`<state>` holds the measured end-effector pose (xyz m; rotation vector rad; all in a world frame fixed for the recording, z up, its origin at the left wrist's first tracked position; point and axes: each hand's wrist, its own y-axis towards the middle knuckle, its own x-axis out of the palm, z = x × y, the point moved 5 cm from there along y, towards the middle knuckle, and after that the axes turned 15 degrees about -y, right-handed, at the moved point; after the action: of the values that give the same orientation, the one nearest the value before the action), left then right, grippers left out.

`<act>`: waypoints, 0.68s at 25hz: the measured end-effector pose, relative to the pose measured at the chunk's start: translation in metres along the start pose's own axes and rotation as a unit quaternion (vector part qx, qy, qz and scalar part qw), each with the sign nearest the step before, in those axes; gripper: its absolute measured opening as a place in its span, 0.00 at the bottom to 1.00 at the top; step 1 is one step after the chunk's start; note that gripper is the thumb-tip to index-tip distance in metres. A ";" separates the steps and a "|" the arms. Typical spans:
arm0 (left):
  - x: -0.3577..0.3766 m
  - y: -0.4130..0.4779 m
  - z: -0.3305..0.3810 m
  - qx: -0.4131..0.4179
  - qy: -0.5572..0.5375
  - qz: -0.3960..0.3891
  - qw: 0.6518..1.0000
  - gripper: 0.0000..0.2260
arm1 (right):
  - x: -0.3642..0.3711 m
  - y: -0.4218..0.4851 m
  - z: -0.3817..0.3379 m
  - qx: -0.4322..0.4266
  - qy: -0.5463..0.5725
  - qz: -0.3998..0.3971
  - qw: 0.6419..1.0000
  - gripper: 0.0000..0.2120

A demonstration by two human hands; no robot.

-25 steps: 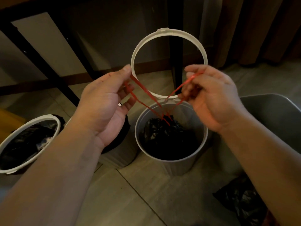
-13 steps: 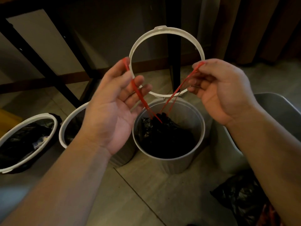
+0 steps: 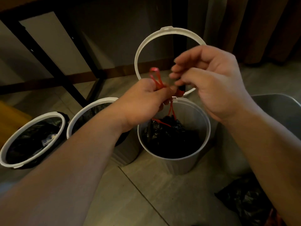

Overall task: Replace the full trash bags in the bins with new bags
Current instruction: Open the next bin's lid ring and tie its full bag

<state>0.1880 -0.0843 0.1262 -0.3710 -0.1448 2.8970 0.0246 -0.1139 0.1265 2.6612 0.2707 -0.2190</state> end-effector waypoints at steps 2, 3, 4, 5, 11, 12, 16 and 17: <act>-0.003 0.001 -0.003 -0.024 -0.063 0.014 0.998 0.15 | -0.004 -0.004 0.017 0.047 -0.042 -0.011 0.998 0.12; -0.004 0.001 -0.005 -0.037 -0.097 0.025 0.994 0.16 | -0.003 -0.007 0.025 0.073 -0.045 -0.037 0.996 0.10; -0.005 0.001 -0.006 -0.045 -0.122 0.035 0.991 0.16 | -0.002 -0.010 0.031 0.091 -0.043 -0.061 0.993 0.08; -0.006 0.002 -0.008 -0.048 -0.137 0.041 0.989 0.16 | -0.001 -0.013 0.034 0.097 -0.044 -0.074 0.992 0.07; -0.010 -0.001 -0.011 -0.038 -0.118 0.043 0.991 0.17 | 0.000 -0.017 0.037 0.083 -0.028 -0.023 0.996 0.06; -0.010 -0.002 -0.012 -0.034 -0.119 0.042 0.991 0.16 | 0.002 -0.018 0.040 0.094 -0.009 -0.008 0.995 0.07; -0.011 -0.003 -0.013 -0.014 -0.143 0.049 0.988 0.11 | 0.004 -0.022 0.052 0.167 0.208 -0.022 0.964 0.22; -0.013 -0.003 -0.012 -0.009 -0.148 0.063 0.987 0.09 | 0.007 -0.024 0.054 0.183 0.257 -0.053 0.947 0.27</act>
<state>0.2039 -0.0837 0.1181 0.0521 -0.2000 3.0611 0.0197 -0.1157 0.0674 3.0359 0.5887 0.4474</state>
